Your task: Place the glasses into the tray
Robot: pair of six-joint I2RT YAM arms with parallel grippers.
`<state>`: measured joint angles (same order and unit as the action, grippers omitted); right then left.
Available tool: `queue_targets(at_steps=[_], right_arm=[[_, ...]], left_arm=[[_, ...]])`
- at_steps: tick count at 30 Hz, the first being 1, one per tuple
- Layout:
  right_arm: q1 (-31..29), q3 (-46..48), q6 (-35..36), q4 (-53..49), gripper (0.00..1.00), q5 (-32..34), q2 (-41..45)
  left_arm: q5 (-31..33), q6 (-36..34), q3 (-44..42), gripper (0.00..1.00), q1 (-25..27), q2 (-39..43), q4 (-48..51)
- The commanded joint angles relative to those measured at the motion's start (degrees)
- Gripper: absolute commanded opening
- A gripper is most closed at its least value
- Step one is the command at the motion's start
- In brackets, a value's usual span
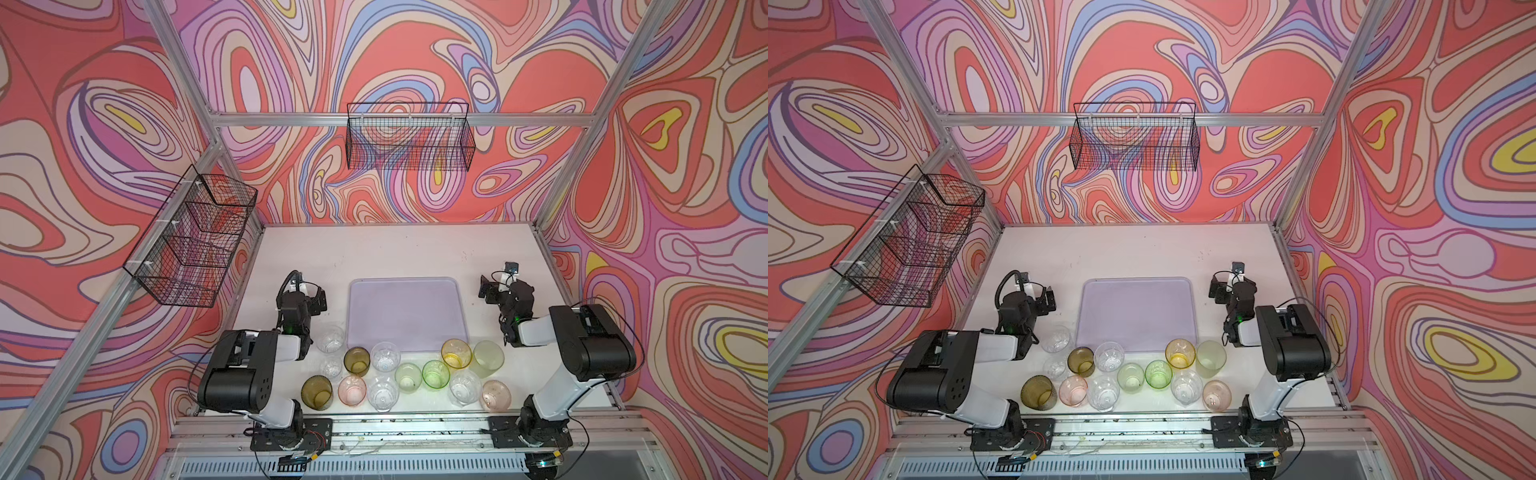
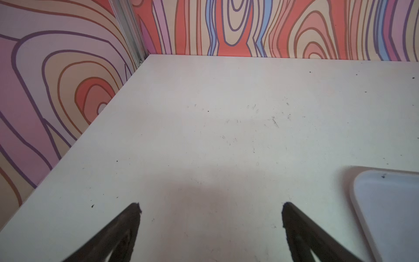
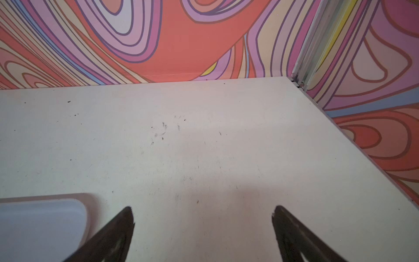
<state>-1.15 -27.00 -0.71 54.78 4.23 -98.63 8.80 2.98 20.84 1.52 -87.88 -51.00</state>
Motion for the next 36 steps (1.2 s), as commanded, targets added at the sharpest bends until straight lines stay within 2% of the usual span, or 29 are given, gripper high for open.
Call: queue_targets(at_steps=[1, 36], right_arm=[[0.19, 0.2, 0.09, 0.11, 0.98, -0.19, 0.02], [0.19, 0.42, 0.24, 0.63, 0.98, 0.17, 0.12]], left_arm=[[-0.52, -0.93, 0.18, 1.0, 0.06, -0.45, -0.94], [-1.15, -1.51, 0.43, 1.0, 0.19, -0.58, -0.57]])
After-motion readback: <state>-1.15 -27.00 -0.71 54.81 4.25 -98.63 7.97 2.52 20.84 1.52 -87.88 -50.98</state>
